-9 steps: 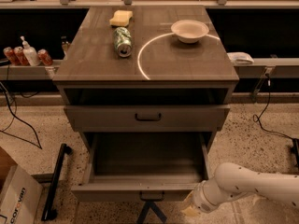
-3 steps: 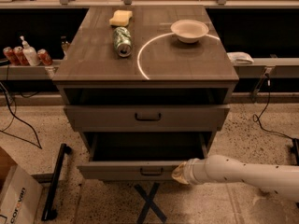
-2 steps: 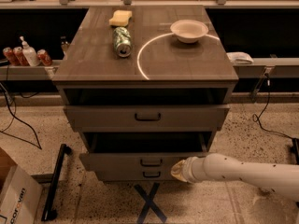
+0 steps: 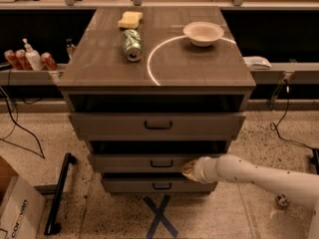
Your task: Close middle drawer
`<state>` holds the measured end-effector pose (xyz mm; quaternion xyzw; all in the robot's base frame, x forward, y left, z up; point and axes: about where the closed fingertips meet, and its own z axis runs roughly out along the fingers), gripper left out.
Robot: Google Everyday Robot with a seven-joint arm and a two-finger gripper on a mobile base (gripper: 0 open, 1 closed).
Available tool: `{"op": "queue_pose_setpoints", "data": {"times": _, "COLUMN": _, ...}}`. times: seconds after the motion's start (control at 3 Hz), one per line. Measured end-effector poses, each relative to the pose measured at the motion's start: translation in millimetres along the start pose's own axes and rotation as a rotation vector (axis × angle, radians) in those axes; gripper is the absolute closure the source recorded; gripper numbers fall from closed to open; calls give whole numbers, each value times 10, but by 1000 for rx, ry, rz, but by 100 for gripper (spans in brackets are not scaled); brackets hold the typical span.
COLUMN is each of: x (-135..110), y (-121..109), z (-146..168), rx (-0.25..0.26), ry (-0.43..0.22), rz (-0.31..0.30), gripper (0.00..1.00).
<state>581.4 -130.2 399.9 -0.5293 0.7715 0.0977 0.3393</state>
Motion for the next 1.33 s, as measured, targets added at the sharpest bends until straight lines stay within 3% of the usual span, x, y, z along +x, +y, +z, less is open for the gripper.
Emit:
{"op": "queue_pose_setpoints", "data": {"times": 0.33, "x": -4, "y": 13, "z": 13, "rx": -3, "ry": -1, "rz": 0, "gripper": 37}}
{"op": "queue_pose_setpoints", "data": {"times": 0.67, "x": -8, "y": 30, "z": 28, "rx": -6, "ry": -2, "rz": 0, "gripper": 8}}
{"op": "queue_pose_setpoints", "data": {"times": 1.0, "x": -10, "y": 37, "z": 35, "rx": -8, "ry": -2, "rz": 0, "gripper": 0}}
{"op": "queue_pose_setpoints", "data": {"times": 1.33, "x": -10, "y": 37, "z": 35, "rx": -8, "ry": -2, "rz": 0, "gripper": 0}}
